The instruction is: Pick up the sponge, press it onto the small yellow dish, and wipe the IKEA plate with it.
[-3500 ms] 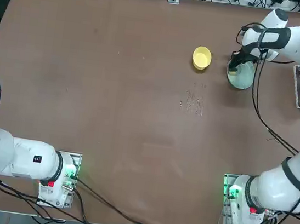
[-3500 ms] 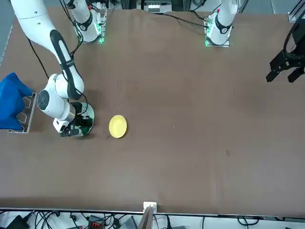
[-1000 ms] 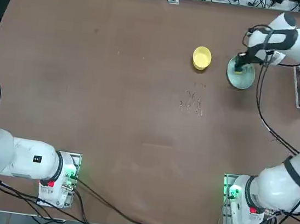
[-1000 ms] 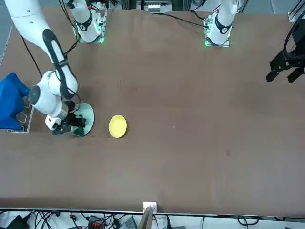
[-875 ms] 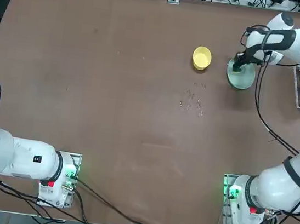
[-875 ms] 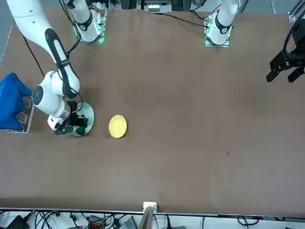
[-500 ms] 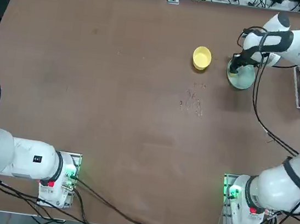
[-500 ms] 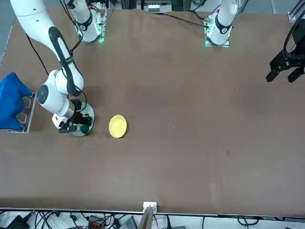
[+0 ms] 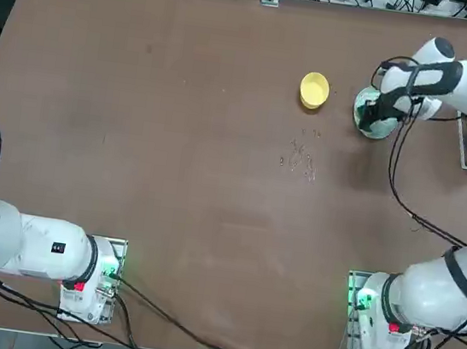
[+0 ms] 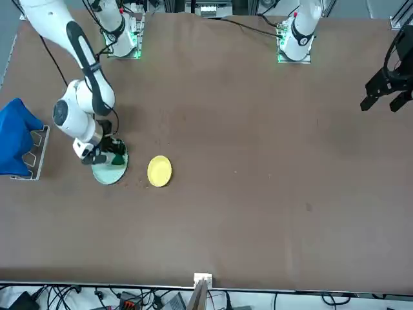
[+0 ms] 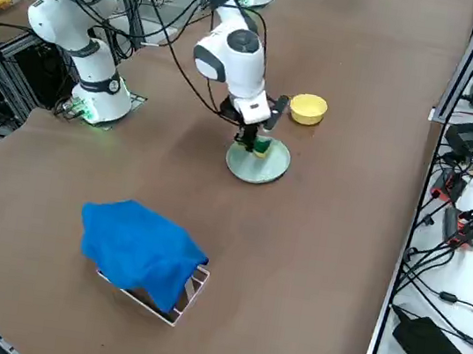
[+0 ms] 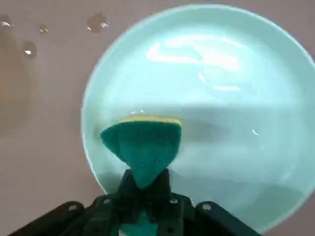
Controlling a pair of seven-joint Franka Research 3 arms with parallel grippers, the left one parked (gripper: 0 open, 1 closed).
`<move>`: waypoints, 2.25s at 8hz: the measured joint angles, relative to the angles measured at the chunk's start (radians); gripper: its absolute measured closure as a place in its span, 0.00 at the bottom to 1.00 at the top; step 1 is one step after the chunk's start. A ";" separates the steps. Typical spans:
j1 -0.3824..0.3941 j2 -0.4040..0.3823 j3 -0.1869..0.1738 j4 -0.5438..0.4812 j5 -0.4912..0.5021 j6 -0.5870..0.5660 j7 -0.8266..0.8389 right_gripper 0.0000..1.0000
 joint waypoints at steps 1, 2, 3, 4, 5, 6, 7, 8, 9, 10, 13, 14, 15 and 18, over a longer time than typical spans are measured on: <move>-0.030 -0.005 0.000 -0.011 0.000 0.000 -0.043 0.91; -0.069 -0.006 -0.001 -0.013 0.000 -0.001 -0.099 0.91; -0.104 -0.005 -0.001 -0.013 0.000 -0.001 -0.150 0.91; -0.125 -0.001 -0.001 -0.006 0.000 -0.001 -0.176 0.91; -0.130 0.009 0.000 0.011 0.000 -0.003 -0.187 0.91; -0.130 0.023 0.000 0.033 0.000 -0.005 -0.189 0.91; -0.130 0.042 0.002 0.063 0.000 -0.006 -0.189 0.91; -0.126 0.063 0.004 0.096 0.000 -0.006 -0.189 0.91; -0.115 0.081 0.006 0.126 0.000 -0.006 -0.189 0.91; -0.097 0.088 0.008 0.148 0.000 -0.010 -0.188 0.91; -0.044 0.006 0.013 0.185 0.000 -0.163 -0.141 0.91; -0.034 -0.048 0.013 0.183 0.000 -0.242 -0.120 0.91; -0.023 -0.106 0.014 0.169 0.000 -0.297 -0.101 0.91; 0.075 -0.269 0.017 0.041 0.001 -0.320 0.049 0.91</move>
